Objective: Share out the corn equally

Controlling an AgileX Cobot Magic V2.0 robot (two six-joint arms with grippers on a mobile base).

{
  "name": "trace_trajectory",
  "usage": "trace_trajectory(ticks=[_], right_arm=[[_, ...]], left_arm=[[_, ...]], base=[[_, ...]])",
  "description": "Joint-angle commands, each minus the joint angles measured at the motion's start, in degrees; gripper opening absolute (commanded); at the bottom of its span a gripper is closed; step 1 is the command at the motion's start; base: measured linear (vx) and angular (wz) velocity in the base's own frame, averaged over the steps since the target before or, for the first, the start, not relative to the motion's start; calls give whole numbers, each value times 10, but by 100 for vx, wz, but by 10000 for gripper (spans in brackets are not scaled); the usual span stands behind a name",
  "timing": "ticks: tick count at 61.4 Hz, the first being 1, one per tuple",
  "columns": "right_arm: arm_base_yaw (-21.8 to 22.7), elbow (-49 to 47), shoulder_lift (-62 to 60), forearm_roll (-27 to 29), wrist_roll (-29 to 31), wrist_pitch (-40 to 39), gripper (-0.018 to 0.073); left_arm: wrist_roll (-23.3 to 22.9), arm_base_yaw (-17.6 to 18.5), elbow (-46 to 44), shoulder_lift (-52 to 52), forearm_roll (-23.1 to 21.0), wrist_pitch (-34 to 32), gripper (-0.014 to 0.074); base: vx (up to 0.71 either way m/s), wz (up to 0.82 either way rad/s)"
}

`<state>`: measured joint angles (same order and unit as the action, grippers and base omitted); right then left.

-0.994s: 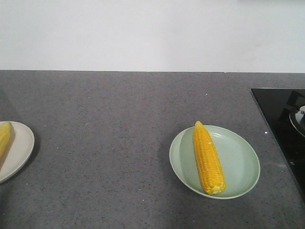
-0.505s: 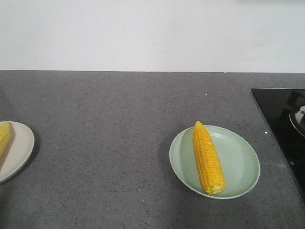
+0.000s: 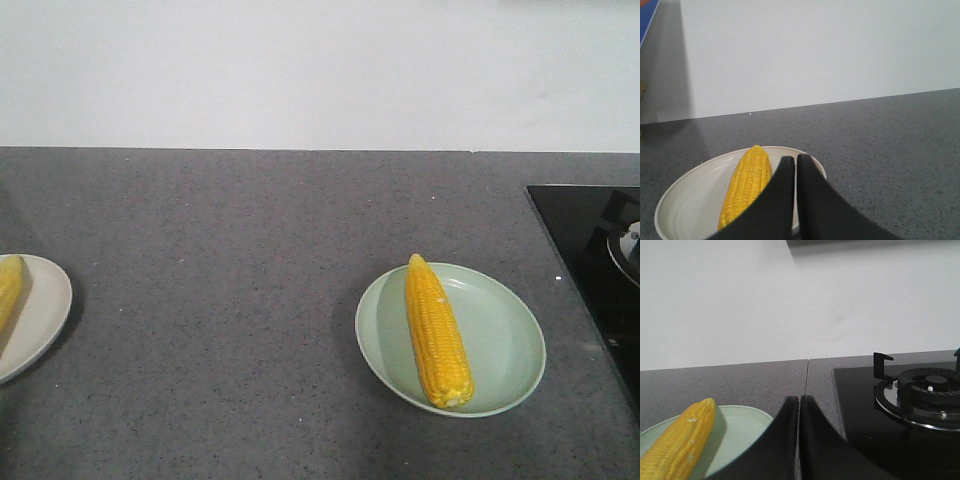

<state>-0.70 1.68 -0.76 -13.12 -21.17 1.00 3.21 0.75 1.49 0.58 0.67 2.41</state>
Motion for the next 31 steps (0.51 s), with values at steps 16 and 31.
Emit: trace_trajectory(ticks=[16, 31], right_arm=[[2, 4, -2, -5, 1, -45, -1], [2, 4, -2, -5, 1, -45, -1]], left_arm=[[-7, -1, -1, 9, -1, -42, -7], [-7, -1, -1, 9, -1, -42, -7]], base=[[0, 0], [0, 0]])
